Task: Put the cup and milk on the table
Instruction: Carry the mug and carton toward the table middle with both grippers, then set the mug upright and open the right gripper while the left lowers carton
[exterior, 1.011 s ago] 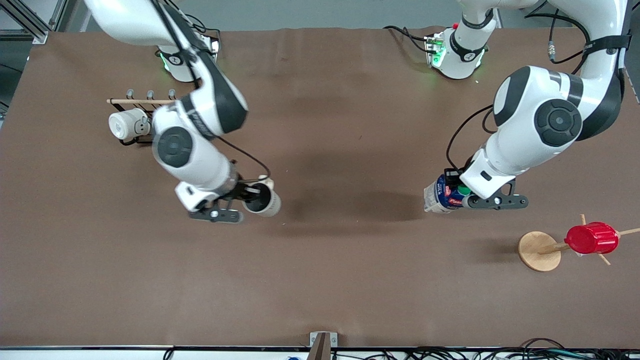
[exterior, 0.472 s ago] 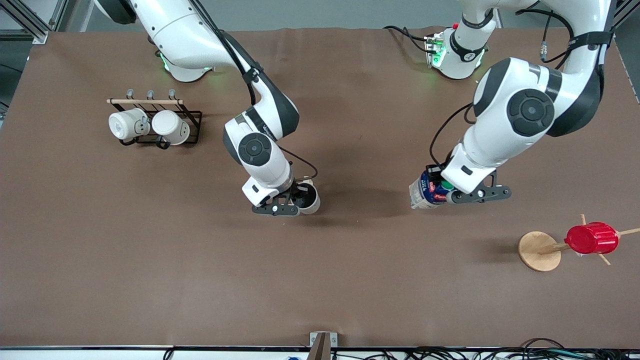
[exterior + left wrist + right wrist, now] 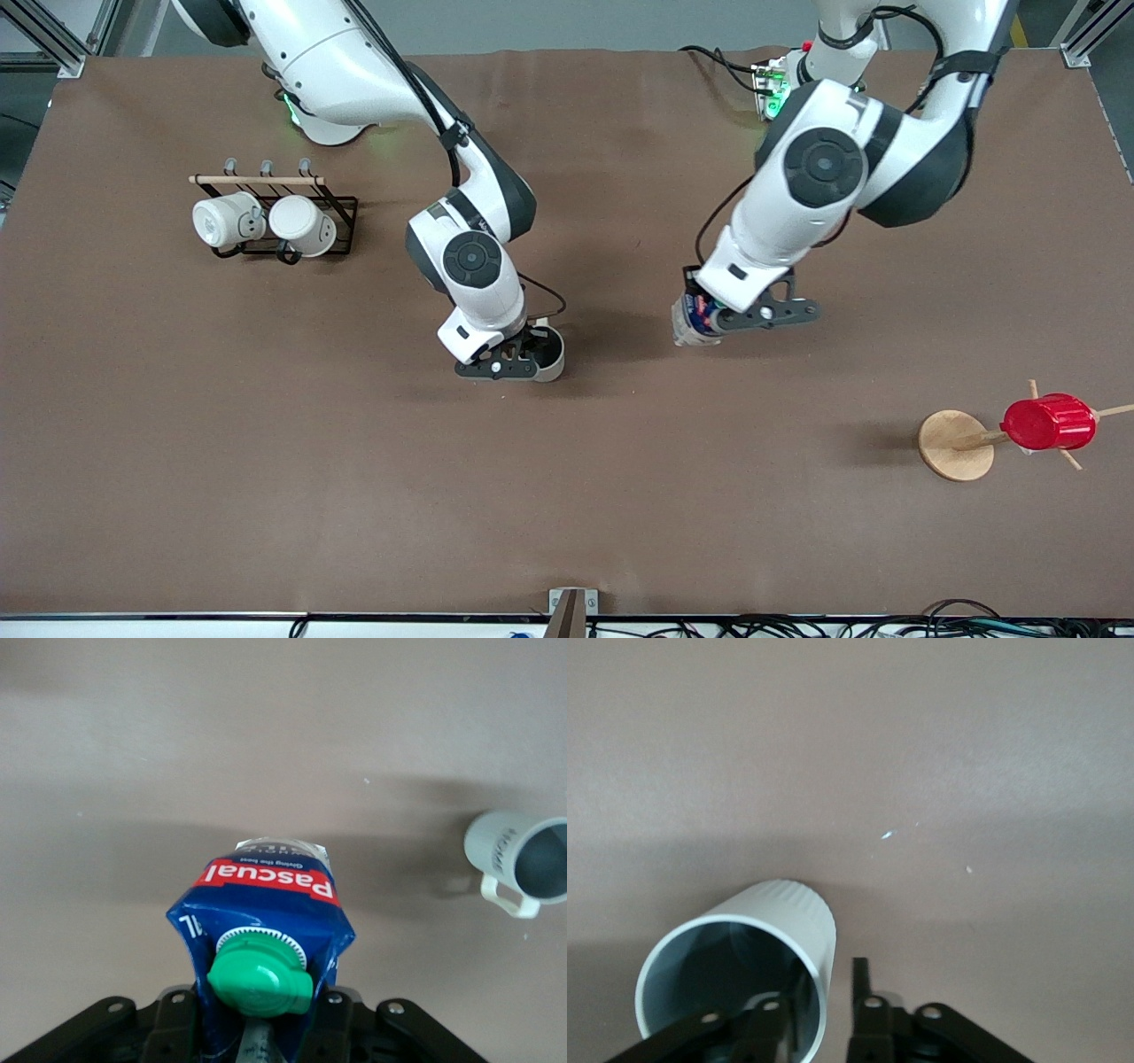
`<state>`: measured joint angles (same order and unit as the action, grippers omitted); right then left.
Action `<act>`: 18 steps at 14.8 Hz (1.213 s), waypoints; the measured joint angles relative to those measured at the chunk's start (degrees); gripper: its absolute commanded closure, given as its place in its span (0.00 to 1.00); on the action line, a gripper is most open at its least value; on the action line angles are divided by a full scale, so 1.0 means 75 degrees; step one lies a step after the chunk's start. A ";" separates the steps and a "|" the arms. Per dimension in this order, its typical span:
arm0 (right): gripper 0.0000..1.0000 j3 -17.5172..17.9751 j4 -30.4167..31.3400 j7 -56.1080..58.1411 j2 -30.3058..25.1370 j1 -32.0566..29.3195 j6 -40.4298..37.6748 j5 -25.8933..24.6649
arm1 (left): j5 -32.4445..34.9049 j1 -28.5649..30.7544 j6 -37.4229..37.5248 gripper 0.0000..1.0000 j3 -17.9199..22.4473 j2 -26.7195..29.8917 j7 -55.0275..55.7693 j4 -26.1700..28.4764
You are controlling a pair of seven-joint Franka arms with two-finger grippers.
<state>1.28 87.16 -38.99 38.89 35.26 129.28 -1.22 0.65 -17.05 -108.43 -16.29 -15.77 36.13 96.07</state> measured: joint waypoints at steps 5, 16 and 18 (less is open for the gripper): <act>0.00 -0.0182 -0.0394 0.0006 -0.1041 -0.0485 -0.0557 -0.0042 | 0.0501 -0.0961 -0.0841 1.00 -0.0006 -0.0588 -0.0139 -0.0006; 0.00 -0.0201 -0.0190 0.2348 -0.4089 -0.3342 -0.3425 -0.0059 | 0.0218 -0.1329 -0.2776 0.99 0.0010 -0.1457 -0.0079 -0.0136; 0.00 -0.0196 0.0026 0.2916 -0.4609 -0.3566 -0.3986 -0.0059 | 0.0188 -0.1340 -0.2884 0.99 0.0007 -0.1539 -0.0078 -0.0139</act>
<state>-0.20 87.36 -17.12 4.32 8.51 99.38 -1.66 2.06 -27.10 -130.06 -16.24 -27.31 35.55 95.02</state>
